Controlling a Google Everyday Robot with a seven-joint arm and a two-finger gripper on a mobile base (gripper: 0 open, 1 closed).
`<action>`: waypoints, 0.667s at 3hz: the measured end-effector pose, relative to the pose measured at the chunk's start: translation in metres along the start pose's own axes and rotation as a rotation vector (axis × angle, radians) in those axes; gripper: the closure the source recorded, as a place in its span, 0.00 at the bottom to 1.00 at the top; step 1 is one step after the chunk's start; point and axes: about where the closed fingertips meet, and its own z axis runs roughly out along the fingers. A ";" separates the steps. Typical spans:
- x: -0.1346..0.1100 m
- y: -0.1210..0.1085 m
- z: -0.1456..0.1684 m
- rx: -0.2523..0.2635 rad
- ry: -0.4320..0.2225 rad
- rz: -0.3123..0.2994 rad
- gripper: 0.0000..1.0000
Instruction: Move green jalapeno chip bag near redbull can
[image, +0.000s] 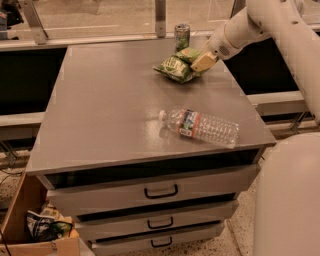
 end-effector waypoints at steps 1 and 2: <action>0.005 -0.006 0.005 0.021 -0.026 0.024 0.04; 0.006 -0.006 0.010 0.032 -0.052 0.042 0.00</action>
Offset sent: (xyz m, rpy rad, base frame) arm 0.0100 -0.0063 -0.0084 0.0992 -0.0473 -0.0547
